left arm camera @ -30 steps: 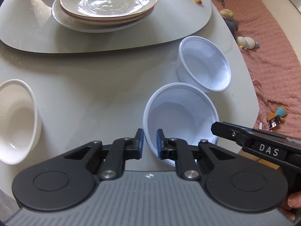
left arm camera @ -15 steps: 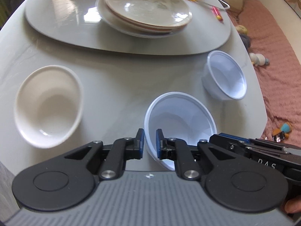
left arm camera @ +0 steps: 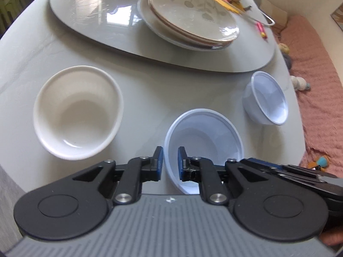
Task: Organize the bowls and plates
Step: 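Move both grippers toward the white plastic bowls on the table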
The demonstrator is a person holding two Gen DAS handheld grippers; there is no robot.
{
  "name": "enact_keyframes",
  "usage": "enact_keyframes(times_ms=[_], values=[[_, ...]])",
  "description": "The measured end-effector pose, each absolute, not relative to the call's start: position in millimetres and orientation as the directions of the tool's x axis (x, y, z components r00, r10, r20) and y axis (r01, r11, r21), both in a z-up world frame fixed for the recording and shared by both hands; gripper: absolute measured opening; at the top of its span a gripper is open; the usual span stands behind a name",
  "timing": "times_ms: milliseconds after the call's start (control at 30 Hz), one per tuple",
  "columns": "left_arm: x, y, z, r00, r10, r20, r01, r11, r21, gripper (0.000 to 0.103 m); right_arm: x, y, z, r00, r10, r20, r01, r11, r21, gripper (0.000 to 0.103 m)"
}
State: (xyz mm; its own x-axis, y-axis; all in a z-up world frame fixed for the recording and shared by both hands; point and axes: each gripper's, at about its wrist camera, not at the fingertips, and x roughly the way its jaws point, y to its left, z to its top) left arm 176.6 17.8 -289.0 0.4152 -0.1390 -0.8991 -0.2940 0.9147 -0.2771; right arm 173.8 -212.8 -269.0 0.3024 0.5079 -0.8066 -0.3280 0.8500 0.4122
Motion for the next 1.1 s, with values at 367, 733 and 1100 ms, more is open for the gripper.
enact_keyframes(times_ms=[367, 733, 1100], values=[[166.0, 17.8, -265.4, 0.444, -0.118, -0.888, -0.31, 0.91, -0.276, 0.017, 156.2, -234.4, -226.5, 0.425, 0.499, -0.755, -0.373, 0.857, 0.356, 0.023], [151.2, -21.7, -190.3, 0.545, -0.113, -0.831, -0.23, 0.932, -0.278, 0.017, 147.7, -266.6, -158.0, 0.546, 0.513, -0.662, -0.424, 0.851, 0.309, 0.023], [137.2, -49.8, -134.3, 0.616, -0.111, -0.78, -0.17, 0.948, -0.27, 0.017, 131.5, -274.1, -126.7, 0.598, 0.435, -0.673, -0.394, 0.891, 0.226, 0.023]])
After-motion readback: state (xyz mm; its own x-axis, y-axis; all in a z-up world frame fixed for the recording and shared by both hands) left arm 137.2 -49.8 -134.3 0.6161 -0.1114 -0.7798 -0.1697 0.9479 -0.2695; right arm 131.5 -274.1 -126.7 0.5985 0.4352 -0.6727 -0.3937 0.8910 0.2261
